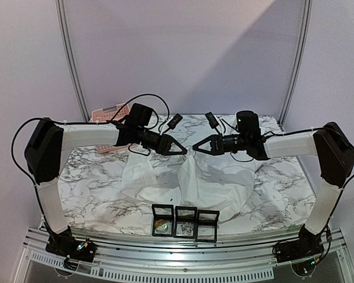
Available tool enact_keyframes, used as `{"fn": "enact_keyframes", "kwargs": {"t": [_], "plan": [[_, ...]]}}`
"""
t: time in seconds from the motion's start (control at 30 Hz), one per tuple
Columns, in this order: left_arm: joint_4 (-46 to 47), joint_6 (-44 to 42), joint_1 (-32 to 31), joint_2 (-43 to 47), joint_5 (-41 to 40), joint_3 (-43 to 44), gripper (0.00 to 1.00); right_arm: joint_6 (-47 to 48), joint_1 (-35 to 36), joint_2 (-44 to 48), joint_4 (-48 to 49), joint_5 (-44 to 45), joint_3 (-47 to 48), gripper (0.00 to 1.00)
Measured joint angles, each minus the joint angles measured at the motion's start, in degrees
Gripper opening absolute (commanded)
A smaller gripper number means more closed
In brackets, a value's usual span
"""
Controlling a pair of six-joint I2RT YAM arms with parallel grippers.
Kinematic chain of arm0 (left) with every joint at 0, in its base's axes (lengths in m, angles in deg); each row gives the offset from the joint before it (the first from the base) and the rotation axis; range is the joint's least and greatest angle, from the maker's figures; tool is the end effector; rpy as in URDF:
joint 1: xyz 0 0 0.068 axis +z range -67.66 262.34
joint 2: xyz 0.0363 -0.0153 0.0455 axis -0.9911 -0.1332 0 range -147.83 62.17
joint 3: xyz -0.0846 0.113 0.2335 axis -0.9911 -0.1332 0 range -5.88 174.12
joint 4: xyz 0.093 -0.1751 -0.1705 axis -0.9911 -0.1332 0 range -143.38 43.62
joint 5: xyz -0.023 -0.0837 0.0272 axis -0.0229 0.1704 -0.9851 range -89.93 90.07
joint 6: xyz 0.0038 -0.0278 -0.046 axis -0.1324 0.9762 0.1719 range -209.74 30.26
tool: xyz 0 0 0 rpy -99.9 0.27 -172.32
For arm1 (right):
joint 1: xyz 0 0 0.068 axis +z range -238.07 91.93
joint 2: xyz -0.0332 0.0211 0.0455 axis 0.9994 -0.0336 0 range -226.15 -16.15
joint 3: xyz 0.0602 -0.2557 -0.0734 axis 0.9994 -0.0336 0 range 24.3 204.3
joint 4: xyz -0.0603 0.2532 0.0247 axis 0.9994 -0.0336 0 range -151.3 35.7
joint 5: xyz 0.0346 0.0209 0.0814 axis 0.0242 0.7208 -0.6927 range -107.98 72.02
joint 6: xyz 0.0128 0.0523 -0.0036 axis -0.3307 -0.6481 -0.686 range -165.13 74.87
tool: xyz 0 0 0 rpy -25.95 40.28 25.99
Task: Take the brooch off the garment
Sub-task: Pass from the left arm to the right, then remove the brooch from the flattened clothing.
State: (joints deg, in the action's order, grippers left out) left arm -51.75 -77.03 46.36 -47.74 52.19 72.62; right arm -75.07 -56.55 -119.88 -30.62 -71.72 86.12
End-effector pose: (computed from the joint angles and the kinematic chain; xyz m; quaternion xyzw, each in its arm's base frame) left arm 0.3292 -0.2736 0.2279 0.3548 0.7469 -0.5238 0.2048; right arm 0.3220 0.2313 0.2212 -0.2749 0.7190 0.5819 0.2624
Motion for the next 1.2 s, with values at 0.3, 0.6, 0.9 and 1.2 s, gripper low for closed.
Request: {"fn": "enact_keyframes", "kwargs": {"t": [0.3, 0.6, 0.9, 1.2], "plan": [[0.42, 0.42, 0.0, 0.0, 0.09, 0.0, 0.0, 0.0, 0.0, -2.64, -0.09, -1.51, 0.04, 0.22], [0.92, 1.01, 0.04, 0.0, -0.13, -0.02, 0.17, -0.09, 0.0, -3.06, 0.13, -2.58, 0.33, 0.0], [1.86, 1.31, 0.09, 0.04, -1.29, -0.44, 0.7, 0.85, 0.07, -1.77, -0.44, 4.94, -0.66, 0.0], [1.2, 0.66, 0.09, 0.07, -5.77, -0.76, 0.74, 2.21, 0.07, 3.43, -6.21, 23.89, -1.62, 0.0]]}}
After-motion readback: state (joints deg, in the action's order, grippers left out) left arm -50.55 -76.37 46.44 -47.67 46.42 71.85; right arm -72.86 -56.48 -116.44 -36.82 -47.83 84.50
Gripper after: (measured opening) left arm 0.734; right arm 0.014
